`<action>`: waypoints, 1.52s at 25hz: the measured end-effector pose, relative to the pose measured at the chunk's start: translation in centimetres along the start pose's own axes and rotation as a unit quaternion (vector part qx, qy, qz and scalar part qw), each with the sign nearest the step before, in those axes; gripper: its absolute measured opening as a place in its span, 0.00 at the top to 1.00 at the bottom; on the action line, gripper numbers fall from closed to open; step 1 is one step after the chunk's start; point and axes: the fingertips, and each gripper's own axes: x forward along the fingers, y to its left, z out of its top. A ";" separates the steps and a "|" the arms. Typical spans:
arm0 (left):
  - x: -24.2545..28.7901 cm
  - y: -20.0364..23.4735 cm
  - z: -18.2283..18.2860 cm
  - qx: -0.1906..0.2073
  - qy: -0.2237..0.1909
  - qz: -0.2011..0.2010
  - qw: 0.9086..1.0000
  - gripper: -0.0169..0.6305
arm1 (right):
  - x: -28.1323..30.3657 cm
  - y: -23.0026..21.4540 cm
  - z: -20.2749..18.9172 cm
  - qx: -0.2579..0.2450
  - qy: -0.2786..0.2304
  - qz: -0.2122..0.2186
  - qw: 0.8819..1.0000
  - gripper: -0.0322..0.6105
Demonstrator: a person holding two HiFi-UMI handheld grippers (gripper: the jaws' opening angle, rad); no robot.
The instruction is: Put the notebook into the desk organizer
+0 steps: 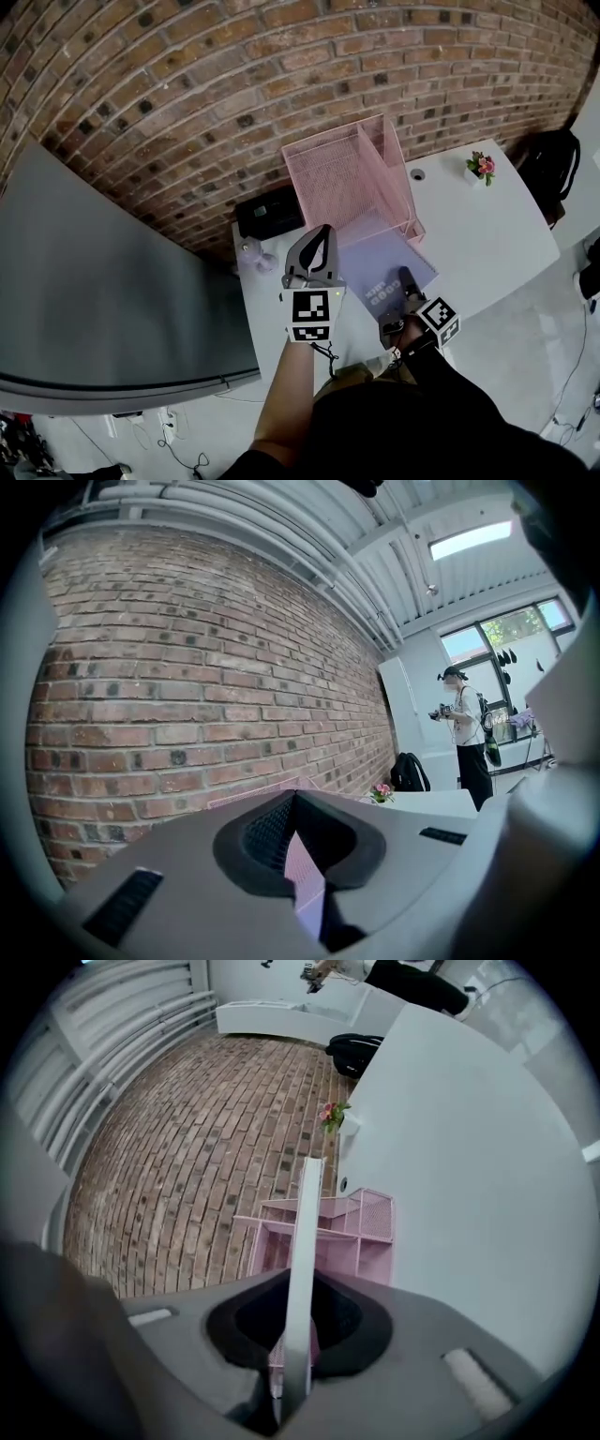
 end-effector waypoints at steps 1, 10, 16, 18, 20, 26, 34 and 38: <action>-0.3 0.3 0.0 -0.001 -0.002 -0.001 1.000 0.96 | -0.3 -0.2 0.0 0.013 -0.007 0.002 1.000 0.90; -2.7 2.0 -0.3 -0.004 -0.010 -0.004 1.000 0.96 | -0.7 0.2 0.2 0.042 -0.065 0.014 0.997 0.90; -4.2 3.2 -0.6 -0.006 -0.013 0.001 1.000 0.96 | -0.6 1.5 -4.6 0.000 0.004 0.029 1.000 0.88; -4.5 3.5 -0.7 -0.007 -0.014 0.002 1.000 0.96 | -0.9 1.6 -6.0 -0.022 0.026 0.031 0.999 0.87; -4.7 3.6 -0.8 -0.008 -0.013 0.001 1.000 0.96 | -1.1 1.9 -7.0 -0.050 0.052 0.037 0.997 0.83; -4.8 3.5 -1.2 -0.009 -0.012 -0.005 1.000 0.96 | -2.0 2.4 -9.5 -0.166 0.144 0.060 0.974 0.79; -4.3 3.9 -1.7 -0.009 -0.008 -0.002 1.000 0.96 | -4.0 0.9 -12.7 -0.234 0.267 0.070 0.932 0.81; -3.9 4.3 -1.7 -0.008 -0.006 0.002 1.000 0.96 | -2.8 0.3 -11.1 -0.245 0.248 0.049 0.936 0.90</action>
